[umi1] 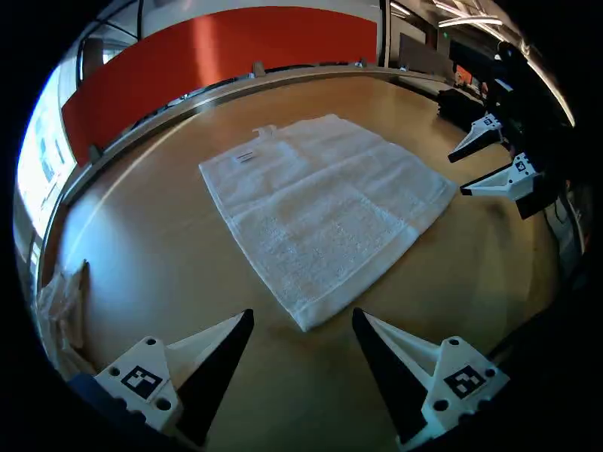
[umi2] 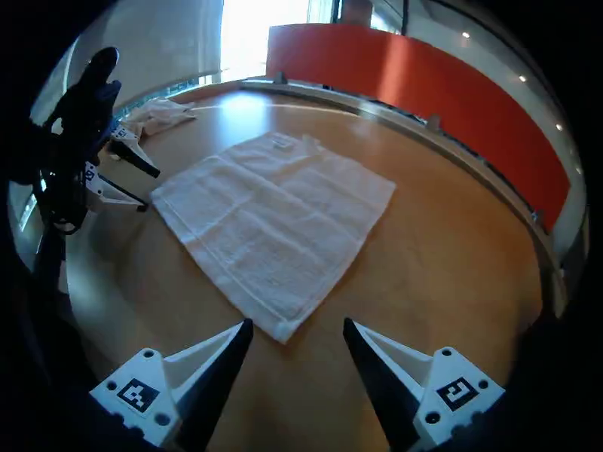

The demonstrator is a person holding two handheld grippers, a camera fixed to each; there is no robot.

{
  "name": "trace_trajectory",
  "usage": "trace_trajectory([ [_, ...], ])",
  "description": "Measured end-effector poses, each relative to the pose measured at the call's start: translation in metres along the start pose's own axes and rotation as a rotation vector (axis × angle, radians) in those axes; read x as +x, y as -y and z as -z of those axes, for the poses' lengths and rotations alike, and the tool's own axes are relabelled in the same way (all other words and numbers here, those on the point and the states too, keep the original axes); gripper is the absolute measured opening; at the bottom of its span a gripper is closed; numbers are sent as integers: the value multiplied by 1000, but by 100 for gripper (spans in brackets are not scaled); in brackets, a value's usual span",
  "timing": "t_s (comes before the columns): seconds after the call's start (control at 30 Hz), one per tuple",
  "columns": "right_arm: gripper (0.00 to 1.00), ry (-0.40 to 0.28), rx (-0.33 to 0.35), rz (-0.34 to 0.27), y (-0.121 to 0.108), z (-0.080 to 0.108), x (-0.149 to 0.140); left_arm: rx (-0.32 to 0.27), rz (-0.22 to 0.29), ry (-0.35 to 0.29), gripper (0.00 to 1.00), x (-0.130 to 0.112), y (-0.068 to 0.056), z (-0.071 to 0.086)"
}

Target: Fold towel

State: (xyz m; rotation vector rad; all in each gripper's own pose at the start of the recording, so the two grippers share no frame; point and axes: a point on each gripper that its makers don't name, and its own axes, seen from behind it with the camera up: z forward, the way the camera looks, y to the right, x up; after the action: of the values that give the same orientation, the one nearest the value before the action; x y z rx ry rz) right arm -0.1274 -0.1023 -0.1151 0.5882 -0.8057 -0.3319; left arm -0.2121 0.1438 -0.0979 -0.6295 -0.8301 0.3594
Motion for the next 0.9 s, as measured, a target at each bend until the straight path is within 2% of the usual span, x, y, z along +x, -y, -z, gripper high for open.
trace_trajectory([
  [0.2, 81, 10, 13, -4, 0, -3, -5, -12, 5, 16, 94, 0, -5, -6],
  [0.37, 72, 22, 38, -6, 4, -5, -9, -22, 18, 24, 84, 0, -7, -7],
  [0.67, 62, 37, 62, -17, 9, -6, -14, -21, 18, 29, 72, 0, -11, -7],
  [0.9, 58, 36, 62, -22, 8, -7, -11, -21, 17, 33, 68, -1, -13, -7],
])
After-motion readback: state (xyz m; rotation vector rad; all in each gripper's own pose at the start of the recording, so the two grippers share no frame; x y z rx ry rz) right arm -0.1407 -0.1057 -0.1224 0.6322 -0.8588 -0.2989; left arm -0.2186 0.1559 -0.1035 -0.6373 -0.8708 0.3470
